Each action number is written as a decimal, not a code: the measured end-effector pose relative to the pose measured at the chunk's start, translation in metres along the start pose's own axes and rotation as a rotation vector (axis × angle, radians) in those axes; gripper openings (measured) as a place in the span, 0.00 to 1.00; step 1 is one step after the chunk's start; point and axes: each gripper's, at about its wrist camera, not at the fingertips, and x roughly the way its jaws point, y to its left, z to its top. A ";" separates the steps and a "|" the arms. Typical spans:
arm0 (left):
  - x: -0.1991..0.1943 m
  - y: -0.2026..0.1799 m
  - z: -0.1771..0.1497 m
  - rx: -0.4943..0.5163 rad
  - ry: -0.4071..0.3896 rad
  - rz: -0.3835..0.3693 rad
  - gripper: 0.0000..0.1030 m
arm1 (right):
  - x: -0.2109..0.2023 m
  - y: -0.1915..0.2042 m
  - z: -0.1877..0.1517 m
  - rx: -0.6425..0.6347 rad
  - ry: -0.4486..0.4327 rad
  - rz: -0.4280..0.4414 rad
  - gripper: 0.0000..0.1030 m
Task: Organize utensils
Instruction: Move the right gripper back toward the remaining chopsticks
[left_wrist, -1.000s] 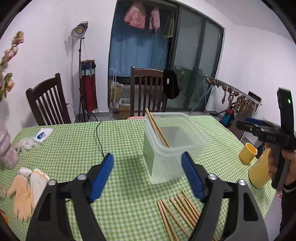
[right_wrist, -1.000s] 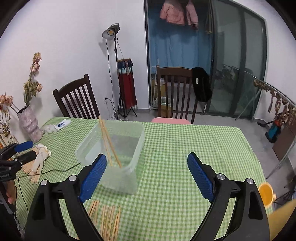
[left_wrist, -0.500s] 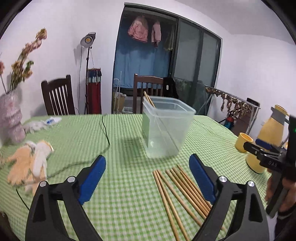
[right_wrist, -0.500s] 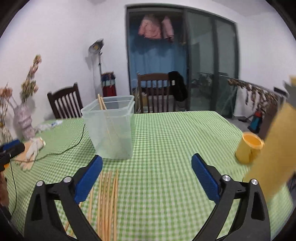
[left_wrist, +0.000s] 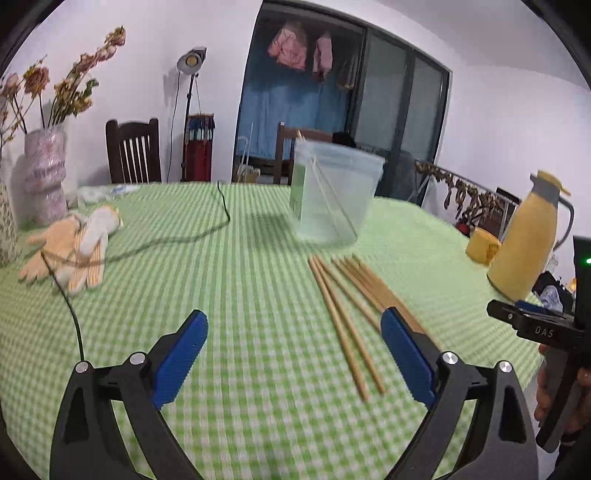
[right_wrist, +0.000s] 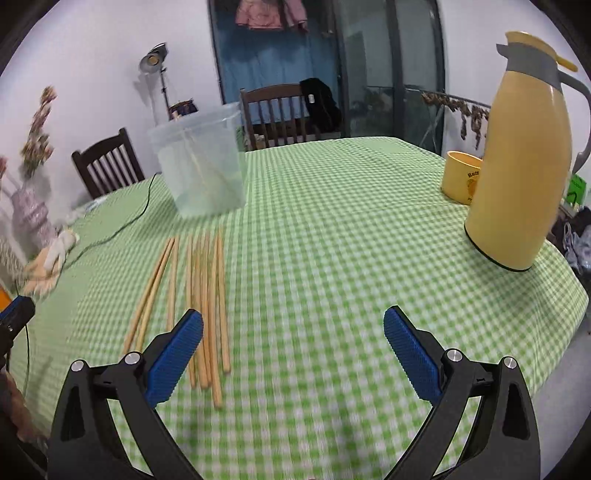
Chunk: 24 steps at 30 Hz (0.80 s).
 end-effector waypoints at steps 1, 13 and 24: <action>0.001 0.000 -0.005 0.001 0.010 0.000 0.89 | -0.001 0.000 -0.004 -0.008 -0.004 -0.007 0.92; -0.002 0.006 -0.050 -0.010 0.059 0.025 0.90 | -0.013 0.010 -0.062 -0.172 -0.076 0.048 0.92; 0.024 -0.005 -0.052 0.059 0.155 0.024 0.90 | -0.006 0.023 -0.072 -0.244 -0.022 0.102 0.92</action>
